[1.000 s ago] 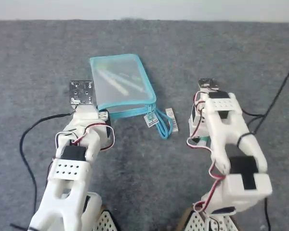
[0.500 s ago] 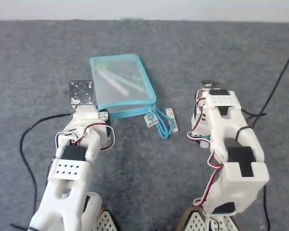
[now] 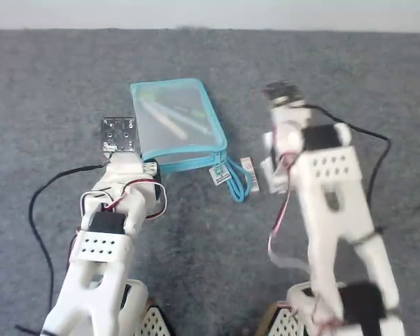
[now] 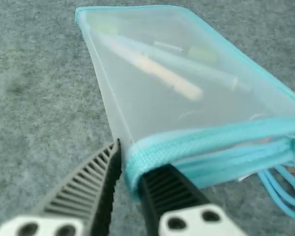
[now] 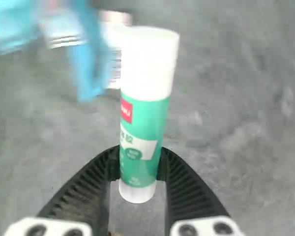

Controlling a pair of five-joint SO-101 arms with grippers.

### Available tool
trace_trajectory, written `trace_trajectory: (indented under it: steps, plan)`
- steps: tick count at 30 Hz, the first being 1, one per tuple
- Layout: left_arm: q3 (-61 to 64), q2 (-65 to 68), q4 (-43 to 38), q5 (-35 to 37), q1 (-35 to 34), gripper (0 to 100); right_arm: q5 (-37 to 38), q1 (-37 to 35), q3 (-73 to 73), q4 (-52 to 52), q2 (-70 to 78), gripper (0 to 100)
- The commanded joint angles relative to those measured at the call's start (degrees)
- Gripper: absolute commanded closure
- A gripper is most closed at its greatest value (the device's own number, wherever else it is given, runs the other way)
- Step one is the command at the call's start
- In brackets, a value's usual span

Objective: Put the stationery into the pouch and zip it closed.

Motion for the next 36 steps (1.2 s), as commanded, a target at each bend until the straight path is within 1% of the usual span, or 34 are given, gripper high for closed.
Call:
trace_trajectory:
  steps: [1, 3, 6, 10, 17, 20, 23, 29, 34, 36]
  plan:
    - [-0.40, 0.00, -1.49, -0.09, 0.44, 99, 3.25, -10.51, -5.45, 5.85, -5.67, 99.1]
    - [0.31, 0.00, -2.46, -0.09, 0.44, 99, 4.22, -15.87, -8.18, 8.04, -3.91, 99.1]
    - [1.10, 0.00, -3.69, -0.09, 0.44, 99, 4.22, -21.67, -13.01, 9.54, 0.31, 99.1]
    - [1.10, 0.00, -3.52, -0.09, 0.35, 99, 3.87, -24.75, -18.73, 9.63, 8.92, 99.1]
    - [1.01, -0.35, -3.60, -0.09, 0.35, 99, 3.87, -24.57, -25.14, 9.63, 26.15, 99.1]
    - [1.01, -0.35, -3.60, -0.09, 0.53, 99, 3.69, -24.48, -29.27, 9.71, 31.16, 99.1]
    - [1.01, -0.35, -3.60, -0.09, 0.26, 99, 1.76, -23.25, -33.58, 9.71, 34.86, 99.1]
    - [1.01, -0.35, -3.52, -0.09, 0.62, 99, 1.41, -19.56, -45.89, 11.12, 41.98, 99.1]
    - [0.92, -0.35, -3.52, -0.18, 0.70, 99, 1.41, -19.30, -58.29, 13.76, 49.45, 99.1]
    - [1.01, -0.44, -3.43, -1.49, 1.14, 99, 0.97, -19.30, -61.98, 13.85, 52.53, 99.1]
